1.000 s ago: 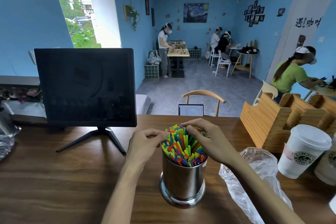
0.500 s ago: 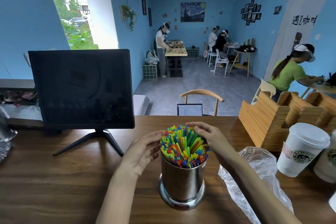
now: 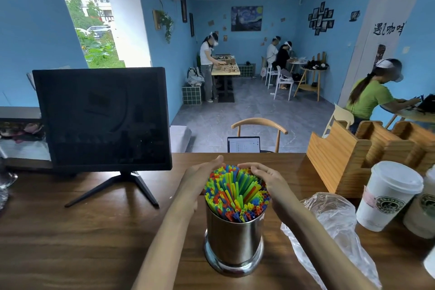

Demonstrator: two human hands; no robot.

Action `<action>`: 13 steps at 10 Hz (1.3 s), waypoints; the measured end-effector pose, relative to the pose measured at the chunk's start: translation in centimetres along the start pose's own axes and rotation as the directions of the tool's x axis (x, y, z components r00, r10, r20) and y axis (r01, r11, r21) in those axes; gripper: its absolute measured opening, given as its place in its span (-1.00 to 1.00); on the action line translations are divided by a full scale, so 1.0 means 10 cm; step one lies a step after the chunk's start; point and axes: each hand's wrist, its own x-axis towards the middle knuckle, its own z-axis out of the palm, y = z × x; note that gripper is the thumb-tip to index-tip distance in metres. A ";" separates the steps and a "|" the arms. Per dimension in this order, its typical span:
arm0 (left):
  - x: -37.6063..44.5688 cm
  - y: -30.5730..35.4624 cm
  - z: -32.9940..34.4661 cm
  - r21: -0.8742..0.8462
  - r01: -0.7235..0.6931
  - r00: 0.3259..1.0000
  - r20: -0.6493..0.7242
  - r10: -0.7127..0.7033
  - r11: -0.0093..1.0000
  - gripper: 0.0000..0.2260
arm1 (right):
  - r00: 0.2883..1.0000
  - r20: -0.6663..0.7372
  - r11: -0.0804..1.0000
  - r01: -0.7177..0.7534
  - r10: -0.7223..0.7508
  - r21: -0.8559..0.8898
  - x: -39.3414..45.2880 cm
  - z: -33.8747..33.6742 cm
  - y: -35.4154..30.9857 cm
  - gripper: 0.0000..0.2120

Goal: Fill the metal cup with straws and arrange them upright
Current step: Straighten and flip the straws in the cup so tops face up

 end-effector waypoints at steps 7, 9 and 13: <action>0.11 0.47 -0.08 0.068 -0.203 0.975 -0.080 0.208 0.977 -0.88 | 1.000 0.009 1.000 0.017 -0.017 -0.003 0.02 -0.01 0.03 -0.72; 0.08 0.64 -0.07 0.211 -0.273 0.956 -0.050 0.289 0.939 -0.87 | 1.000 0.008 1.000 0.013 -0.013 -0.019 0.00 0.00 0.01 -0.71; -0.32 1.08 -0.08 0.188 -0.802 0.546 -0.154 0.824 0.566 -0.95 | 0.992 0.093 0.986 0.102 -0.090 -0.132 -0.08 -0.04 -0.12 -0.78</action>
